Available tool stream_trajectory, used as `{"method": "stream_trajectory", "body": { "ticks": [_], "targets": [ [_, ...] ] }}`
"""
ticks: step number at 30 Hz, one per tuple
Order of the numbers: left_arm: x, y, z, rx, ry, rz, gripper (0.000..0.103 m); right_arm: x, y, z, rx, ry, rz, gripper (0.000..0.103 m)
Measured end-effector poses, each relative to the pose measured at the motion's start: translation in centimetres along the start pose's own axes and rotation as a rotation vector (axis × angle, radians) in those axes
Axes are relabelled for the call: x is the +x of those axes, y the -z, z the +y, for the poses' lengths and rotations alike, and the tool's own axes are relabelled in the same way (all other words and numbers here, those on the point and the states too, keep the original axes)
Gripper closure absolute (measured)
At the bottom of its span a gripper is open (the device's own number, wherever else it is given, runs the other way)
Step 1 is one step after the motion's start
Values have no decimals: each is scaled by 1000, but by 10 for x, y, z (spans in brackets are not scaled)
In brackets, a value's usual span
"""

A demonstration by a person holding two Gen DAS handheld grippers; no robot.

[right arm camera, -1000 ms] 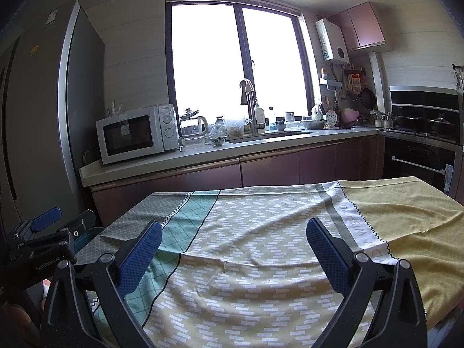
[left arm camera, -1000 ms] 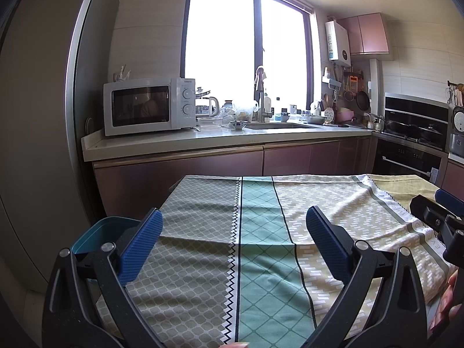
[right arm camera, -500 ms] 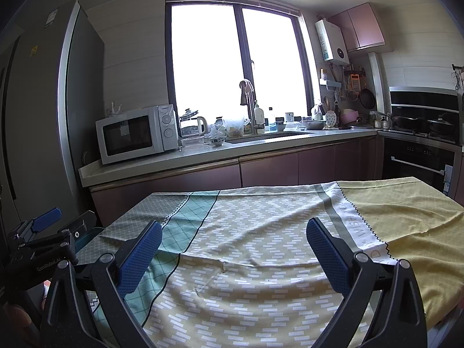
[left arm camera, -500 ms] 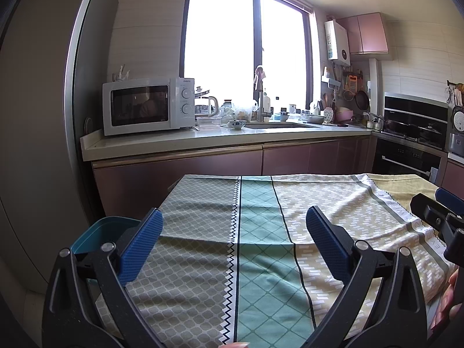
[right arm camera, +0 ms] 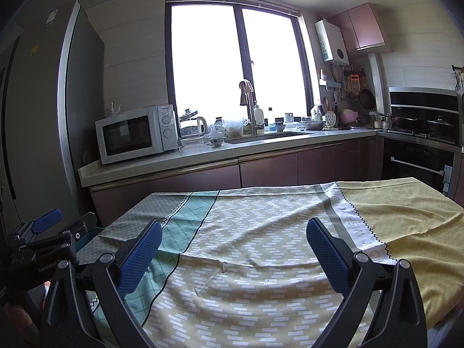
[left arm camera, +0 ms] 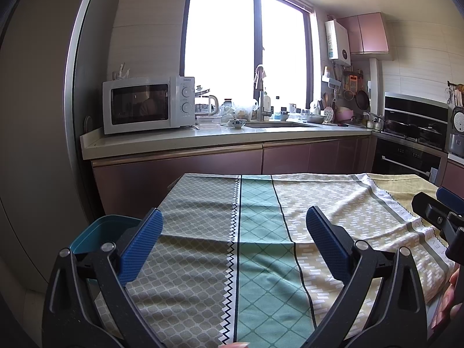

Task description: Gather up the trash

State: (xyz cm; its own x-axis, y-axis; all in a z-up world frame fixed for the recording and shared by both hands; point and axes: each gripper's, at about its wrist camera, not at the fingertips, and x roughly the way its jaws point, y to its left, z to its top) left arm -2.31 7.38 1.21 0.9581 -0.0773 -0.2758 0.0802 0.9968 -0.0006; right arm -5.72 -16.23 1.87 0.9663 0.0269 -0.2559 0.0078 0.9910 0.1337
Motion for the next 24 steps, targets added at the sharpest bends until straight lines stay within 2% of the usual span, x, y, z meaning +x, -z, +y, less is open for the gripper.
{"method": "stream_trajectory", "body": {
  "ticks": [24],
  "targets": [
    [0,0,-1,1,0,2,6,-1,1,-1,3,2,3,7]
  ]
}}
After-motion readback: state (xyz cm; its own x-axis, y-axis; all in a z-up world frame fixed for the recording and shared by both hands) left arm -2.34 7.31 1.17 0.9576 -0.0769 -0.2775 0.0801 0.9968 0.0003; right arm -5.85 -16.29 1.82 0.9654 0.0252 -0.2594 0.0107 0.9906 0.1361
